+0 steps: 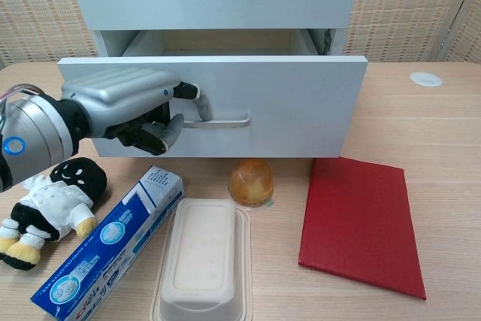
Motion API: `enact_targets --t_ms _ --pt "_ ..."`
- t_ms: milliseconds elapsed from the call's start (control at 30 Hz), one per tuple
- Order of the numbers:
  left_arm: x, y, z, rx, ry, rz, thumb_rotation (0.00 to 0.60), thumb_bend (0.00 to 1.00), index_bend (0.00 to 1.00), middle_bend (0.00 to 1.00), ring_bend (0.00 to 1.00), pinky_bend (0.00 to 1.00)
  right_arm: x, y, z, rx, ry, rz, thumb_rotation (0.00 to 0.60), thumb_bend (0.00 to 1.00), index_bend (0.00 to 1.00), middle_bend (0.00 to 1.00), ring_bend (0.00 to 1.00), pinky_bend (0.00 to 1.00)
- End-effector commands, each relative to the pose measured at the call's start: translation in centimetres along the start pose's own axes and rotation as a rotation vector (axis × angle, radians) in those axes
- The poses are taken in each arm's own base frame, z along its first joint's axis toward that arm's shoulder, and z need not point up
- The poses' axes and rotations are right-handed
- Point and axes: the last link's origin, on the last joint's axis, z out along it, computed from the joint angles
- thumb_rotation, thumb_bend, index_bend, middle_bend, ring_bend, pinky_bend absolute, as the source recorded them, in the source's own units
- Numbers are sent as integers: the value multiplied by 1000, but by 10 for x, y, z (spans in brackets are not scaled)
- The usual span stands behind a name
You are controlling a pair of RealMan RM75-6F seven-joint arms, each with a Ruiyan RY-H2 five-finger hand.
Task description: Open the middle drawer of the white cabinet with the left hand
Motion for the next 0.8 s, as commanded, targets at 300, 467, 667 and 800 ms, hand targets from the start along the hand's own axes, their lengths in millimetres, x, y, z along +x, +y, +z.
enact_targets --t_ms 300,467,667,800 --pt "-2 3 -11 0 -11 -6 600 723 307 1000 988 1000 0 0 -1 -4 -2 -2 600 315 353 356 296 249" --pt "-2 5 -18 -10 -5 -10 600 723 309 1000 988 1000 0 0 -2 -3 -2 -2 600 315 353 356 295 249" --pt "-2 8 -26 -16 6 -21 600 723 315 1000 988 1000 0 0 -2 -1 -5 -2 600 314 353 356 296 249" --pt "-3 9 -29 -19 5 -22 600 723 316 1000 988 1000 0 -1 -2 0 -4 -1 600 314 353 356 296 249"
